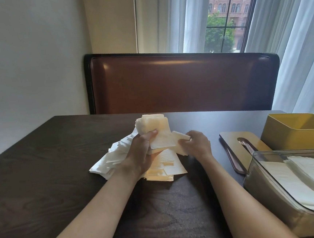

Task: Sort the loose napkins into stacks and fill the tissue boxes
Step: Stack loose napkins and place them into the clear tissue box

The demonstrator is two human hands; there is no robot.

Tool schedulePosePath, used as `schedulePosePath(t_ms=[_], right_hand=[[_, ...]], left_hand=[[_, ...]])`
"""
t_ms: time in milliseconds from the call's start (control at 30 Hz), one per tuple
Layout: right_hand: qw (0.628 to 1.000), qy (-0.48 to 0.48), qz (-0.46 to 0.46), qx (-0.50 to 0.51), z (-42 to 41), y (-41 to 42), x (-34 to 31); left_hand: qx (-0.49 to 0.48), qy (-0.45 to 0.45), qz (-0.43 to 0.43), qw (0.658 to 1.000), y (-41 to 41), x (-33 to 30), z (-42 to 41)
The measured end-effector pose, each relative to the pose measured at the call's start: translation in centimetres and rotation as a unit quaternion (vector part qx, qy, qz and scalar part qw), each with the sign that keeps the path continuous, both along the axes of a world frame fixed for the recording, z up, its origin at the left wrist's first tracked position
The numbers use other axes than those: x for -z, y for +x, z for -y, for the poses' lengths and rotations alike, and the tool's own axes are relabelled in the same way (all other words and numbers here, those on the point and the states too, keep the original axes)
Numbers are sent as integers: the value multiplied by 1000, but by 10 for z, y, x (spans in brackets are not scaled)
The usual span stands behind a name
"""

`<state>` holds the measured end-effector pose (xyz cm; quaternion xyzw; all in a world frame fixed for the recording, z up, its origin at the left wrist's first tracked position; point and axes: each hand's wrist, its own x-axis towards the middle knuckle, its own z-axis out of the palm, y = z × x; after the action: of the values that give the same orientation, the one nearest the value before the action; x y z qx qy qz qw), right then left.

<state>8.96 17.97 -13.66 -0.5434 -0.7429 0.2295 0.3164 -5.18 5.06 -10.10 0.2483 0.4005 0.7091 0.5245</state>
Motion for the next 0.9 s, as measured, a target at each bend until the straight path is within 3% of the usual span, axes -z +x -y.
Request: schedulePosePath(t_ms=[100, 167, 467, 567, 633, 767, 900], right_hand=[[977, -46, -207, -33, 4, 6, -8], [960, -55, -270, -51, 10, 7, -12], [944, -86, -311, -63, 16, 10, -17], [961, -28, -274, -31, 15, 11, -21], [951, 5, -309, -29, 22, 13, -32], [861, -47, -489, -136, 43, 17, -55], [797, -147, -542, -223, 56, 16, -64]], left_hand=[[-7, -2, -2, 1000, 1, 1, 0], [-11, -6, -2, 1000, 2, 0, 1], [-19, -16, 9, 1000, 1, -1, 2], [-18, -15, 10, 1000, 2, -1, 2], [-16, -15, 8, 1000, 3, -2, 3], [-33, -25, 21, 999, 4, -4, 3], [-40, -29, 17, 999, 5, -3, 1]])
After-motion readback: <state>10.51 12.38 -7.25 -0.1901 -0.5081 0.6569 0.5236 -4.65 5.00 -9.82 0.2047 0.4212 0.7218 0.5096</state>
